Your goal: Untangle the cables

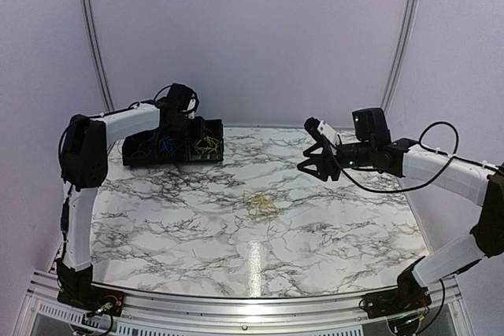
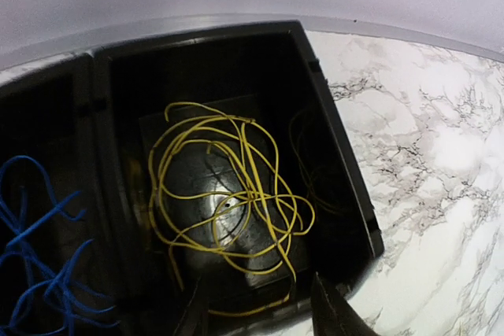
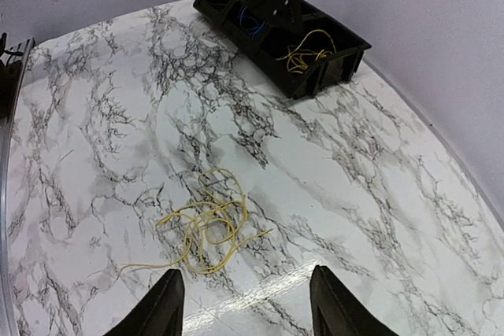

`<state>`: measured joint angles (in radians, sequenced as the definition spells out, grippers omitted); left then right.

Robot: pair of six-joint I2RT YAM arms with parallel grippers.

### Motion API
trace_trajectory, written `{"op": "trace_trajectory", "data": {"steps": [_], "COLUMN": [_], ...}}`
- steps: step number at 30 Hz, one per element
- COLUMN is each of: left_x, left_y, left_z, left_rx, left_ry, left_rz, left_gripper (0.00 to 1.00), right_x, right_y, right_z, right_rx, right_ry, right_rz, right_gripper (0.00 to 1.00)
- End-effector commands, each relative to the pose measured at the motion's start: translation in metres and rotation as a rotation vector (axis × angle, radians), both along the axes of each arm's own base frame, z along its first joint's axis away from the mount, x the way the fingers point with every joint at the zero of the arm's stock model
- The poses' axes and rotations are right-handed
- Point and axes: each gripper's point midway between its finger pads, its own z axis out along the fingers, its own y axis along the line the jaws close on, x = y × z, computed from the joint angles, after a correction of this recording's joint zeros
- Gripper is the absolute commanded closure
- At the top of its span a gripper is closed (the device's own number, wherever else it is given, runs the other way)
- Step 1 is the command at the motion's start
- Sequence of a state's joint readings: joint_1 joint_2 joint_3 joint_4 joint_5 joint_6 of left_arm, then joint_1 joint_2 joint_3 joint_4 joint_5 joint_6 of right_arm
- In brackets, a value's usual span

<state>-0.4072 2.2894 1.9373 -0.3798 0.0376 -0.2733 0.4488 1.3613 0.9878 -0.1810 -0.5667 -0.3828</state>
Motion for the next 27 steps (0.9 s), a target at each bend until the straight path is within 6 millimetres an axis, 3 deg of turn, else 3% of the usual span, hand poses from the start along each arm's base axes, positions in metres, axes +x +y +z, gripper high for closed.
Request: {"op": "trace_trajectory", "data": {"steps": [1, 4, 7, 10, 15, 18, 21, 27], "left_x": [-0.024, -0.056, -0.097, -0.145, -0.213, -0.228, -0.230, -0.223], "left_y": [0.024, 0.032, 0.019, -0.007, -0.073, -0.104, -0.131, -0.150], "left_z": [0.074, 0.083, 0.086, 0.077, 0.039, 0.018, 0.002, -0.029], "left_rx": [0.053, 0.088, 0.075, 0.004, -0.091, -0.137, -0.212, -0.210], "left_ry": [-0.099, -0.087, -0.067, -0.003, 0.152, 0.213, 0.261, 0.322], "left_rz": [0.059, 0.068, 0.043, 0.021, -0.121, -0.178, -0.204, -0.177], "left_gripper": [0.48, 0.45, 0.44, 0.44, 0.44, 0.44, 0.44, 0.49], "right_x": [-0.019, -0.036, -0.052, -0.039, -0.025, -0.026, -0.030, -0.039], "right_y": [0.019, 0.042, 0.062, 0.072, 0.072, 0.066, 0.061, 0.051], "right_z": [-0.023, -0.038, -0.057, -0.067, -0.081, -0.087, -0.087, -0.085], "right_rx": [-0.060, -0.051, -0.041, 0.017, 0.058, 0.045, 0.045, 0.044], "right_ry": [0.012, 0.051, 0.095, 0.188, 0.285, 0.290, 0.284, 0.262], "right_rz": [0.123, 0.184, 0.230, 0.117, -0.005, -0.031, -0.040, -0.051], "right_gripper": [0.47, 0.46, 0.44, 0.43, 0.41, 0.41, 0.40, 0.40]}}
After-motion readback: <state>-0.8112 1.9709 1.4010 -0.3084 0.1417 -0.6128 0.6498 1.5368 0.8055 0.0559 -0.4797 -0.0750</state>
